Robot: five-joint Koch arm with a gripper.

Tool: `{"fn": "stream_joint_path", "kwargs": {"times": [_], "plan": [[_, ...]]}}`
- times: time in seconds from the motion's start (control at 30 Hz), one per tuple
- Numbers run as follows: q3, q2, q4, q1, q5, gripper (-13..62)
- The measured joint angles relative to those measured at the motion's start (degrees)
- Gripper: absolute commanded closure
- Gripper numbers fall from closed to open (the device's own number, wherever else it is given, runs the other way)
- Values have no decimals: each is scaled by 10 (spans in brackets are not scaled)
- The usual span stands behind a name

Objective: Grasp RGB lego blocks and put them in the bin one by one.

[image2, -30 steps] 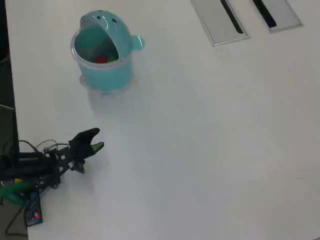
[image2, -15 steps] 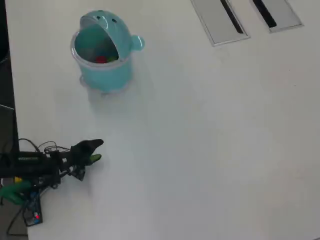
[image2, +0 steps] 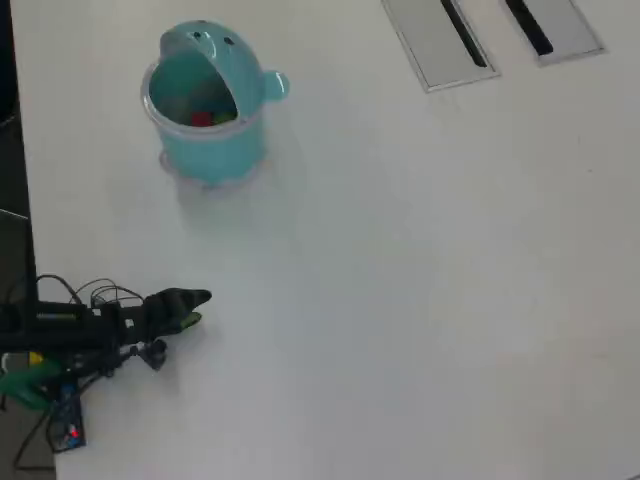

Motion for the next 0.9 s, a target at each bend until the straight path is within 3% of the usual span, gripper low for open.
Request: {"fn": "stream_joint_path", "kwargs": {"times": [0.9], "plan": [[0,0,0,-2,-1,152]]}}
